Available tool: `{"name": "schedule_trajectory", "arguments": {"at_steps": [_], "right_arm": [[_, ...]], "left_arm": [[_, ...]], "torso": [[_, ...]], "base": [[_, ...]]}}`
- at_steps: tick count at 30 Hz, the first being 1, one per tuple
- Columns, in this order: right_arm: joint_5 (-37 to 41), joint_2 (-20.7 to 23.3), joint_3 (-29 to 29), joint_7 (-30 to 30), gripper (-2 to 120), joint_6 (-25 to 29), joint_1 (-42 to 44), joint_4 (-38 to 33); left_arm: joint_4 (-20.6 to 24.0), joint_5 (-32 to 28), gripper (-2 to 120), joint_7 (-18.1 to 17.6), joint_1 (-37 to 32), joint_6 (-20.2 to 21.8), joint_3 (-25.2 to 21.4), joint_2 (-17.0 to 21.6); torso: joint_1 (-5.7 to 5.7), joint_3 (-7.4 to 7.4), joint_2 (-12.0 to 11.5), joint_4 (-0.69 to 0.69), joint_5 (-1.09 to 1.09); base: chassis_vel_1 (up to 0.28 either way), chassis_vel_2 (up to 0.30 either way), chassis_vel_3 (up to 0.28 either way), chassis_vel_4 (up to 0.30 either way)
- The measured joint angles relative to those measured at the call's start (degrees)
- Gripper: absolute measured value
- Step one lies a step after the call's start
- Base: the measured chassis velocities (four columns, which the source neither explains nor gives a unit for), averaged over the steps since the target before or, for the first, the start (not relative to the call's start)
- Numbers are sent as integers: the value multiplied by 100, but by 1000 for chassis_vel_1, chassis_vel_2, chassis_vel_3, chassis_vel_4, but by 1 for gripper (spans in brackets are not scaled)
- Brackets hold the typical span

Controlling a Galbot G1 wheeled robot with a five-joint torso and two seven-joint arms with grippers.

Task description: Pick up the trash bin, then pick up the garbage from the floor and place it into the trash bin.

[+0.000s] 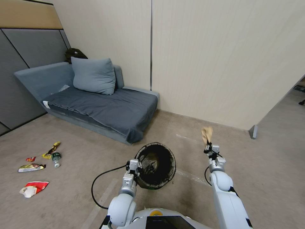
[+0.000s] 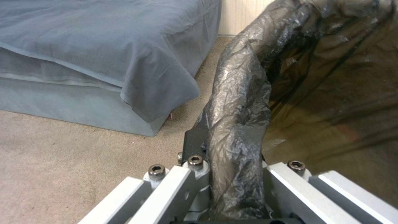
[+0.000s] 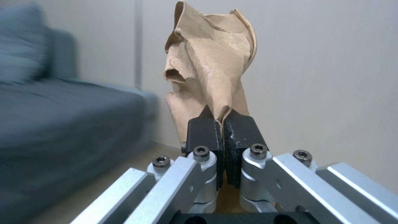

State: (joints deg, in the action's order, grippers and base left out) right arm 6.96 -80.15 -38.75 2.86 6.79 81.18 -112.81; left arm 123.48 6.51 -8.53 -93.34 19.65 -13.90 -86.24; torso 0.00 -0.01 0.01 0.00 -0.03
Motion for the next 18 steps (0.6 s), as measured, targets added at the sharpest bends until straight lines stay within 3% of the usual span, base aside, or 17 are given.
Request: {"name": "schedule_trajectory", "arguments": {"at_steps": [5,18], "right_arm": [[-132,130,627,384,0,197,743,-1020],[-948,197,1683,610,0,582,1562,-1247]], "left_arm": [[-30,-36,1,-5,56,1,37,-39],[-50,-60,1,-4,82,11,116,-8]], "torso": [[0,0,0,0,2],[0,0,0,0,3]], "base": [[0,0,0,0],[0,0,0,0]]}}
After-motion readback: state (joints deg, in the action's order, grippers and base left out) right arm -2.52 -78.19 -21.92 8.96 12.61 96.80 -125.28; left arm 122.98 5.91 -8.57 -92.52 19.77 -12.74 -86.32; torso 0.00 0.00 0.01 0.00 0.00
